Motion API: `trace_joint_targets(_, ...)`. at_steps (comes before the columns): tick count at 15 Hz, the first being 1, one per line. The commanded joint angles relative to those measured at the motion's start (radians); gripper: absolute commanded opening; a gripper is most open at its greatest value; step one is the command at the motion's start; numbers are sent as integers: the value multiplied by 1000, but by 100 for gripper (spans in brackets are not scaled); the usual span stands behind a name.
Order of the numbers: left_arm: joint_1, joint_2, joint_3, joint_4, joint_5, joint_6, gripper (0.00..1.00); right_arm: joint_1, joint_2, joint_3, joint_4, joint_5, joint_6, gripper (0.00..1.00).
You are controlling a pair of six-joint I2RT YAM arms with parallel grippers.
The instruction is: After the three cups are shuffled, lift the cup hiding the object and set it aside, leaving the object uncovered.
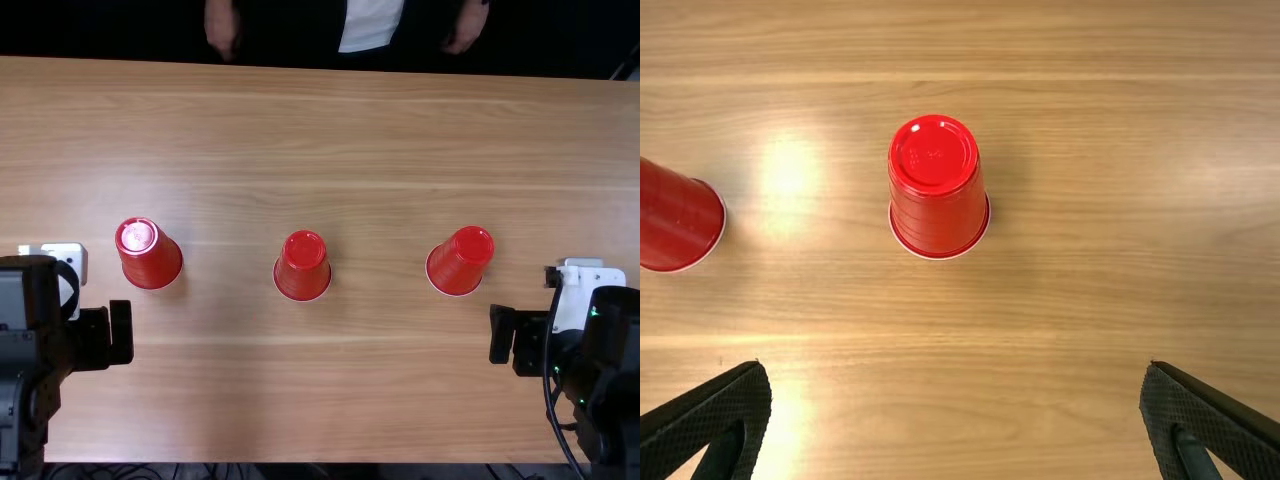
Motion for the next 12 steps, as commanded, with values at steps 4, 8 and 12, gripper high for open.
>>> trace_joint_targets(4,-16,13,8,-3,11,-44,100,-2,66,40,7,-7,7,100)
trace_joint_targets(8,-41,34,-5,-3,11,-46,100,-3,177,38,96,-7,9,100)
trace_joint_targets(12,-47,37,-13,-3,11,-46,100,-3,336,43,199,-5,9,100)
